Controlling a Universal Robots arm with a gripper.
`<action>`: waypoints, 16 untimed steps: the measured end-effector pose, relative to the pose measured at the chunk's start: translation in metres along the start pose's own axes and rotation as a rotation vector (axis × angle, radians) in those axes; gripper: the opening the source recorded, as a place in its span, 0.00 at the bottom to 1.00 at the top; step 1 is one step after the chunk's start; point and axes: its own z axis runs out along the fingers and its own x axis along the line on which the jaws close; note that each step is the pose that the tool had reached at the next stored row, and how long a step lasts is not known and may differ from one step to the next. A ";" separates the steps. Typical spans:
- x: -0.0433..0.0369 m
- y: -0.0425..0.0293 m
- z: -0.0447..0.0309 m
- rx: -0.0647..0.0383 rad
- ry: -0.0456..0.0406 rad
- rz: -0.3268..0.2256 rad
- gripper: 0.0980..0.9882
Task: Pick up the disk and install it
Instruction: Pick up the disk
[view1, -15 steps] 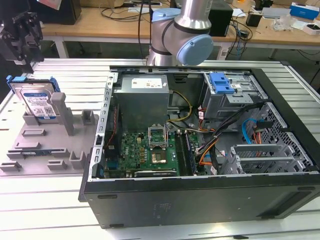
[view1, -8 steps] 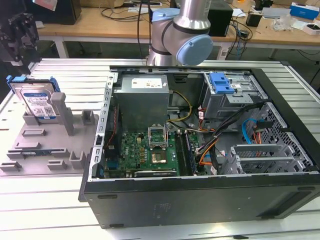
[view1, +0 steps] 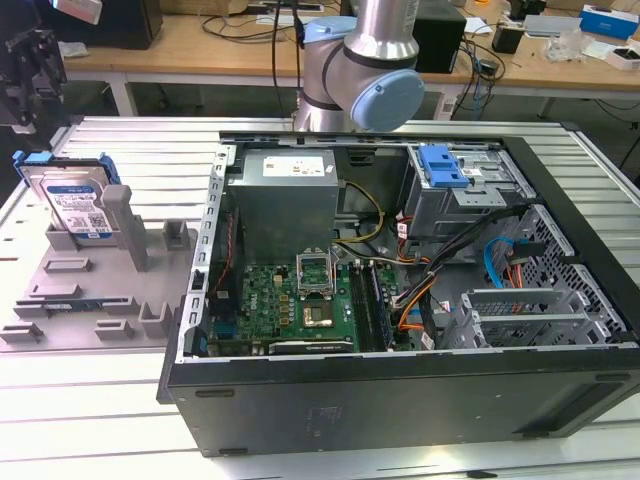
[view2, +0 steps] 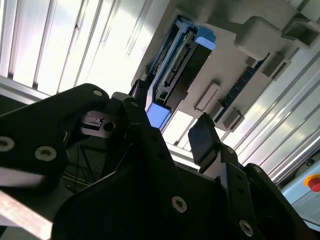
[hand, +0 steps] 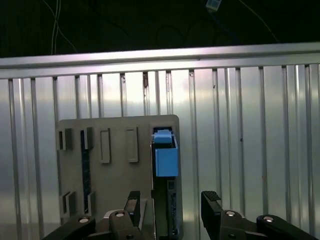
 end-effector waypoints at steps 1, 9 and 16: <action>-0.0010 0.0009 0.0004 0.000 0.0000 -0.001 0.56; -0.0021 0.0115 0.0065 0.001 -0.0001 -0.035 0.56; 0.0008 0.0140 0.0096 0.001 0.0000 -0.040 0.56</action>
